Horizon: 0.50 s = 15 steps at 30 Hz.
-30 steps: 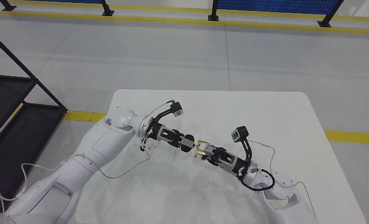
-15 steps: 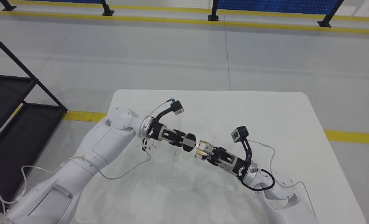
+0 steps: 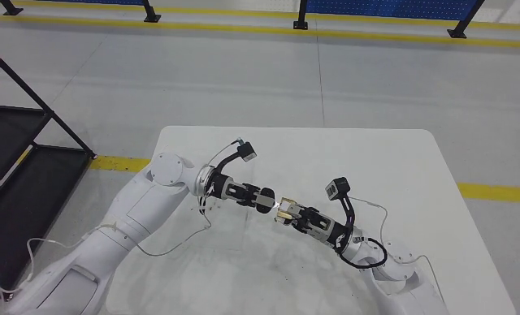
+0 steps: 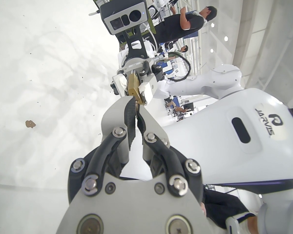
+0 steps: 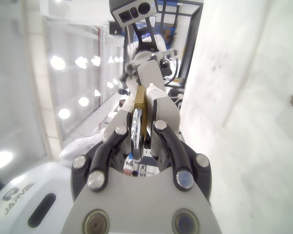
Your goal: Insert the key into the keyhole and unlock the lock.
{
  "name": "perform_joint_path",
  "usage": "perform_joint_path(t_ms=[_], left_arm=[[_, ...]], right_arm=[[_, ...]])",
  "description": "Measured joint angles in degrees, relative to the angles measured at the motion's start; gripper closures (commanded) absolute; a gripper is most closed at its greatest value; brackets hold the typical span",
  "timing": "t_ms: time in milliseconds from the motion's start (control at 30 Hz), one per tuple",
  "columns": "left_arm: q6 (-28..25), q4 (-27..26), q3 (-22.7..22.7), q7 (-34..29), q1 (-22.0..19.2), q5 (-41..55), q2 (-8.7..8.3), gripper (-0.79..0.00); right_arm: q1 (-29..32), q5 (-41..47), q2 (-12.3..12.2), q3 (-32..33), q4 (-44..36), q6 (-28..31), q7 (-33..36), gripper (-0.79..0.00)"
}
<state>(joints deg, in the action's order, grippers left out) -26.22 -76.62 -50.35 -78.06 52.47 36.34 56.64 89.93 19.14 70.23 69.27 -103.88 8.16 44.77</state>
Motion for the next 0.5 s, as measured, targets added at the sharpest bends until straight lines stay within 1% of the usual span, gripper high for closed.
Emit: perform_joint_path(t_ms=[500], left_arm=[[-0.02, 0.76, -0.55, 0.02, 0.24, 0.68, 0.3, 0.0]], right_arm=[[0.0, 0.0, 0.0, 0.0, 0.0, 0.0, 0.0, 0.0]])
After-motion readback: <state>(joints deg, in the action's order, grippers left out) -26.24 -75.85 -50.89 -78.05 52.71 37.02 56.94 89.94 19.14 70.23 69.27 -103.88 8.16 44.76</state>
